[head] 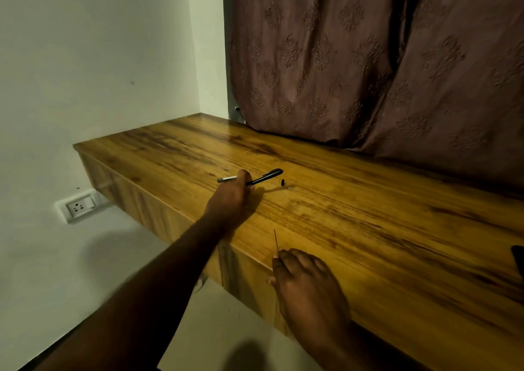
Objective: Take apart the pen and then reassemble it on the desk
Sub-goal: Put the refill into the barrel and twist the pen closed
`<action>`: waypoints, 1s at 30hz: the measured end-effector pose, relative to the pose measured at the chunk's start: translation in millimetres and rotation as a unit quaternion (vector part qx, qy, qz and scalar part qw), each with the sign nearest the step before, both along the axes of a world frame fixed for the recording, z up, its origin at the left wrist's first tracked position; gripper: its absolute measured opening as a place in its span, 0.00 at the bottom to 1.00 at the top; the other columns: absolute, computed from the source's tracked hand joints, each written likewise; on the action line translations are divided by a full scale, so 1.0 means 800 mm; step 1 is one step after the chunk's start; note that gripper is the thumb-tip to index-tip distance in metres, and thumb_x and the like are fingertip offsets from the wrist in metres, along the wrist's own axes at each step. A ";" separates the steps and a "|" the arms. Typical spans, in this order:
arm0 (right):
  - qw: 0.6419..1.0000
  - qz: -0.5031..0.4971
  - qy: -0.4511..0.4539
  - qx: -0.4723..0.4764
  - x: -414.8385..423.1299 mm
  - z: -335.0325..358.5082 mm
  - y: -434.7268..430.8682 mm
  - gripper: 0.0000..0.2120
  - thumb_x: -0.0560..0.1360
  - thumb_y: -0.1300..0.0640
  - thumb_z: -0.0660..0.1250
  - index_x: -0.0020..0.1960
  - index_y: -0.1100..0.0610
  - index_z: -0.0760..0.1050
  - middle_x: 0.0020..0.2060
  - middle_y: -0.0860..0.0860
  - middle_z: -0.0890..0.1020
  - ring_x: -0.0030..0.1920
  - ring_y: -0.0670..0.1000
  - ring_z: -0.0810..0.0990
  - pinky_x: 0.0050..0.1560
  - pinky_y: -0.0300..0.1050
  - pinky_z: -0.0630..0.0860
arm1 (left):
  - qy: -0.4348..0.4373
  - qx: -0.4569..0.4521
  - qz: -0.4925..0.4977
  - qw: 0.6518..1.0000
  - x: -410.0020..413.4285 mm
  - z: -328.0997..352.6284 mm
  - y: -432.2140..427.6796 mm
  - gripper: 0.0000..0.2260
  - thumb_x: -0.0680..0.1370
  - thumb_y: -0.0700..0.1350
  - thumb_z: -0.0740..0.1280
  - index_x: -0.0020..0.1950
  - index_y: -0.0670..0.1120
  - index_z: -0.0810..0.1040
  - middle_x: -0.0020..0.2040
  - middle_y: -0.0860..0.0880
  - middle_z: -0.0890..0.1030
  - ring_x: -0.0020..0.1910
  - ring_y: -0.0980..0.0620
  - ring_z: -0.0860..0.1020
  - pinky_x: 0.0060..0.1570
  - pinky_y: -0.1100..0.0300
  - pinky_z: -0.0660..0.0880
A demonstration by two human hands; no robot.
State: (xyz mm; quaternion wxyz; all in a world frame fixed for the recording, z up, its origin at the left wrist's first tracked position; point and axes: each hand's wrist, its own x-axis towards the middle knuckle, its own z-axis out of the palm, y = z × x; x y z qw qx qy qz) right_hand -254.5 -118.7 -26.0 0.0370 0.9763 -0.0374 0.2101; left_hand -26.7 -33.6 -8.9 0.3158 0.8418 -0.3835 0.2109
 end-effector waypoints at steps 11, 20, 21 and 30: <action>0.998 -0.058 -0.010 0.016 0.014 0.004 0.005 0.22 0.69 0.43 0.66 0.56 0.56 0.81 0.52 0.51 0.84 0.52 0.52 0.81 0.49 0.49 0.80 | -0.008 -0.011 0.006 1.000 0.008 -0.005 -0.001 0.16 0.77 0.56 0.59 0.52 0.43 0.68 0.39 0.44 0.79 0.33 0.48 0.75 0.30 0.57 0.68; 0.997 0.023 -0.069 0.003 -0.004 -0.003 0.002 0.11 0.67 0.51 0.75 0.48 0.52 0.84 0.45 0.46 0.85 0.47 0.48 0.82 0.43 0.45 0.79 | -0.014 -0.024 0.002 1.000 0.005 -0.003 -0.001 0.21 0.75 0.62 0.54 0.51 0.44 0.68 0.38 0.45 0.79 0.32 0.50 0.74 0.30 0.59 0.68; 0.997 0.025 -0.069 0.009 -0.005 -0.005 0.001 0.12 0.65 0.52 0.77 0.48 0.52 0.84 0.45 0.46 0.85 0.47 0.48 0.82 0.43 0.45 0.79 | -0.013 -0.026 0.001 1.000 0.004 -0.003 -0.001 0.22 0.75 0.62 0.53 0.51 0.44 0.68 0.38 0.45 0.79 0.32 0.49 0.74 0.30 0.59 0.68; 0.973 0.006 -0.123 0.194 -0.005 0.023 -0.003 0.07 0.74 0.52 0.65 0.44 0.49 0.83 0.40 0.42 0.84 0.41 0.43 0.81 0.40 0.42 0.80 | -0.004 -0.039 0.027 0.999 0.002 -0.001 -0.002 0.07 0.80 0.50 0.61 0.47 0.49 0.65 0.34 0.54 0.73 0.28 0.59 0.68 0.26 0.68 0.58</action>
